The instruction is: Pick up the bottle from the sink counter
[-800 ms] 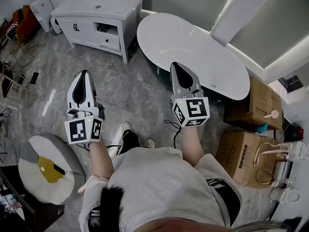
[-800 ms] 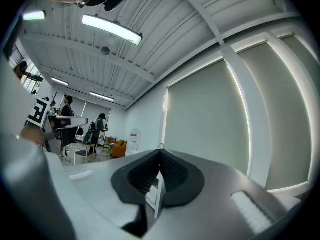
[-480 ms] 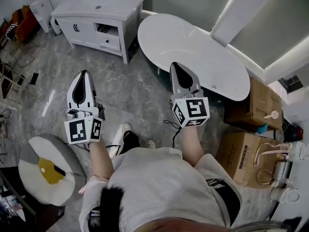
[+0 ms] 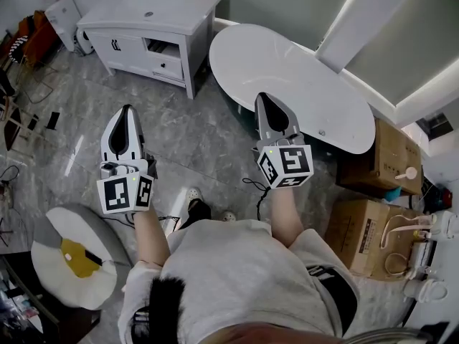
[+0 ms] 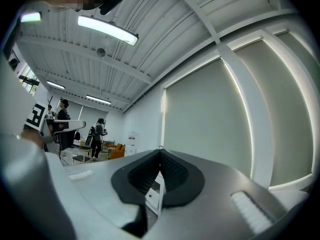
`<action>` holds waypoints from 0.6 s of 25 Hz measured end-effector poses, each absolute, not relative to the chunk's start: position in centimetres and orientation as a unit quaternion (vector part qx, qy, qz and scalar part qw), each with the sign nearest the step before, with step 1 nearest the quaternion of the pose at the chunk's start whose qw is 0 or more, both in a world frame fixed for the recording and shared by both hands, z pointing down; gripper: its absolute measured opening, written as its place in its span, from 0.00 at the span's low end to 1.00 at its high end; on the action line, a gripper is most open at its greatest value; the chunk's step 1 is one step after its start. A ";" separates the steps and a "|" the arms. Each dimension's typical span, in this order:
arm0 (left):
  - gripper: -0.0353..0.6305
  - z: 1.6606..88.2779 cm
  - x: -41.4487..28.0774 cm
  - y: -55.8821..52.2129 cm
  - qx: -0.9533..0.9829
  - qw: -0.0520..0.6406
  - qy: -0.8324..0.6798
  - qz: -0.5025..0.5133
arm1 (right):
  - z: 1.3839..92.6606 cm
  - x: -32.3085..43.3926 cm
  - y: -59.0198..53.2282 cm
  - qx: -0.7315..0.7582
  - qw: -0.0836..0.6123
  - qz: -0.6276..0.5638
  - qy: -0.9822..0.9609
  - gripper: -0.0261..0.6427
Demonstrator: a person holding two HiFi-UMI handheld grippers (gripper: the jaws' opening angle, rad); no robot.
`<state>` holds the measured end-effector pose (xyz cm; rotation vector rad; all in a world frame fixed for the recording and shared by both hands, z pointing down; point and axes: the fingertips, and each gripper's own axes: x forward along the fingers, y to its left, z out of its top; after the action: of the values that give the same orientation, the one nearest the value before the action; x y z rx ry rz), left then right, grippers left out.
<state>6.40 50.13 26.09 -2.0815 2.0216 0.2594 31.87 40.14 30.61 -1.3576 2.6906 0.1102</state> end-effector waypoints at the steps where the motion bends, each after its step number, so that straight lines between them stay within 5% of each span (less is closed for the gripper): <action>1: 0.06 26.0 6.1 49.8 -0.710 0.114 0.689 0.089 | 30.6 31.5 39.8 -0.449 0.063 0.036 0.891 0.06; 15: 0.06 25.5 -0.6 43.6 -0.715 0.119 0.682 0.093 | 30.5 24.2 33.8 -0.444 0.061 0.039 0.893 0.06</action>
<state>-0.62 43.56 25.51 -2.0917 1.9954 0.2724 24.15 33.82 30.50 -1.3435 2.7006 0.1190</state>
